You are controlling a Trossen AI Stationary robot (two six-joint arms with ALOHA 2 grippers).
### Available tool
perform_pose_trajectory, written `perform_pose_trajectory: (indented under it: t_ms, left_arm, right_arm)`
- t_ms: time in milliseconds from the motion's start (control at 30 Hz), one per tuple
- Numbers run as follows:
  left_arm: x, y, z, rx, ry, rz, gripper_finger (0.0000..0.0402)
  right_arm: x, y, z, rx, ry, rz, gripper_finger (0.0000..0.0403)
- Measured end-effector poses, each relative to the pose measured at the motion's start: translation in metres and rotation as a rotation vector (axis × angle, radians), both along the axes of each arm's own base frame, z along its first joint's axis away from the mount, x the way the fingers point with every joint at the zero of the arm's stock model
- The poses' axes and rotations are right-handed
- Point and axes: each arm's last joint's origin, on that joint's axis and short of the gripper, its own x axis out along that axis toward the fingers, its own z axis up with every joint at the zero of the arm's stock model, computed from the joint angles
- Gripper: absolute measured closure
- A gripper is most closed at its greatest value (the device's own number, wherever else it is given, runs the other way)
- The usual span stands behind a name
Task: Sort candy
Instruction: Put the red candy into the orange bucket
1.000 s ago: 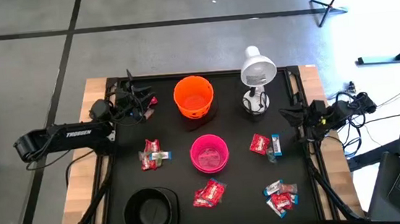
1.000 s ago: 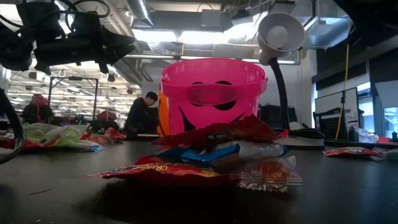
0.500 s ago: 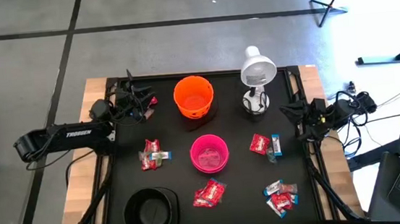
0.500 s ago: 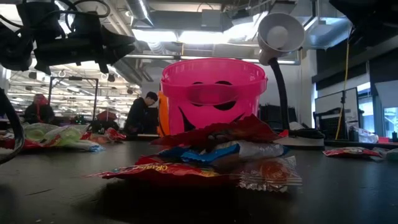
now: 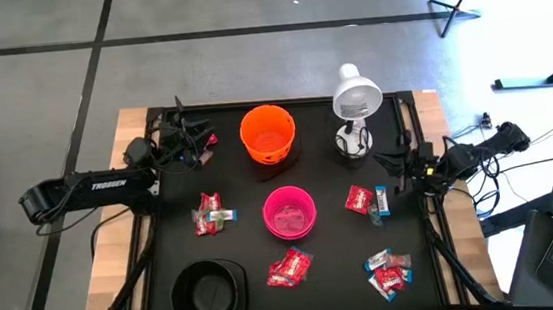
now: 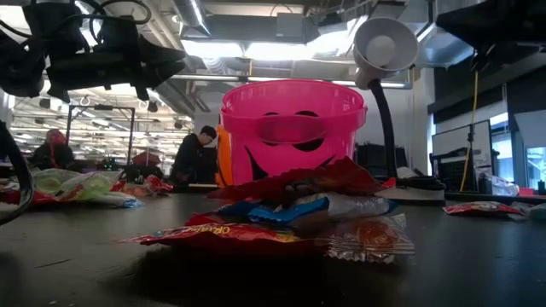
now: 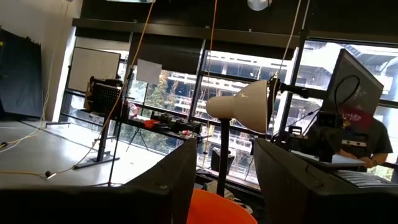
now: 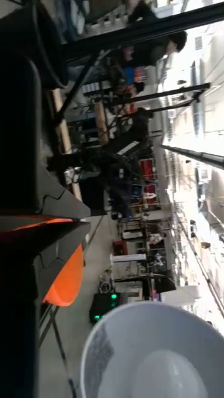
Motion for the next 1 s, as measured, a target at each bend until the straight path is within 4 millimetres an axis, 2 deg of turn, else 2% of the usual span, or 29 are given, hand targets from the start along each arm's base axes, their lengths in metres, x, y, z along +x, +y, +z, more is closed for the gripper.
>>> perform_pose_trajectory:
  t_ms: [333,667,1000]
  left_arm:
    - [0.0,0.0,0.0,0.0,0.0,0.0,0.025]
    - [0.0,0.0,0.0,0.0,0.0,0.0,0.025]
    - [0.0,0.0,0.0,0.0,0.0,0.0,0.025]
  right_arm:
    - [0.007,0.002,-0.004,0.021,0.037,-0.017,0.0384]
    - [0.012,0.005,0.013,0.012,0.087,-0.015,0.0384]
    - [0.025,0.011,0.011,-0.012,0.166,-0.016,0.0384]
